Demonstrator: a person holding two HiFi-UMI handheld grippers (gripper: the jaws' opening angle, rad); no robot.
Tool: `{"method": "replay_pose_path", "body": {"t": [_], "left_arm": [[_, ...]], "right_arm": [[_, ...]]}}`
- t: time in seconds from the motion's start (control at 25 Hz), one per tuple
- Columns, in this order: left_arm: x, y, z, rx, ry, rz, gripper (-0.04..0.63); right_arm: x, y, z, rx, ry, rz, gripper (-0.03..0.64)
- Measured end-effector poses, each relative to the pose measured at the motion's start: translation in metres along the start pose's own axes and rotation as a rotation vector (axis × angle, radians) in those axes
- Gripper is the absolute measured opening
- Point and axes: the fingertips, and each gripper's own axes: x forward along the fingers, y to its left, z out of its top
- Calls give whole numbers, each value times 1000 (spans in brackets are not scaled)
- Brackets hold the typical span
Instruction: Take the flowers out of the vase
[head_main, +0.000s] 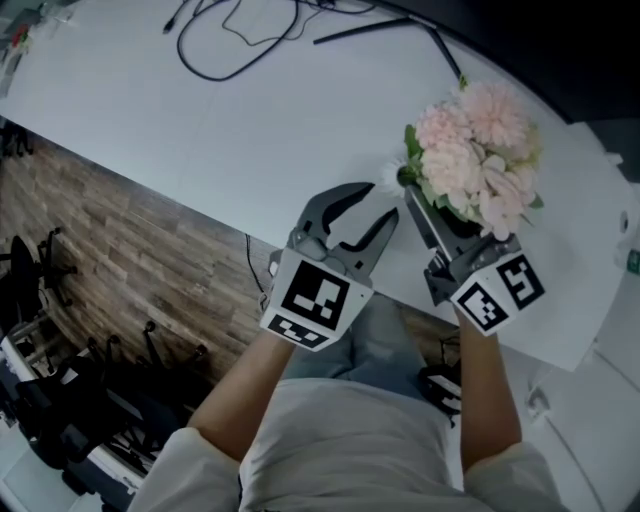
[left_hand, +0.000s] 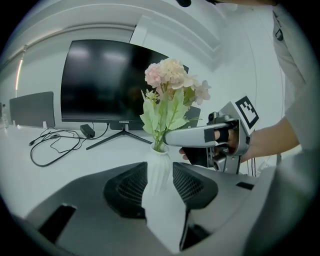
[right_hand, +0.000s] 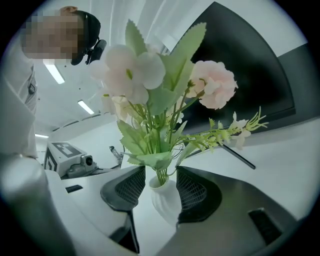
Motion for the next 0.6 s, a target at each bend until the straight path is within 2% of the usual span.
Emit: {"method": "replay_pose_path", "body": {"t": [0.36,0.6], "left_arm": [[24,2,-2,34,4,-33,241],[38,2,-3,64,14,-50,265]], "right_arm": [[13,-4,2,-2,-6,2,212],[20,-4,1,-3,-6,3,212]]}}
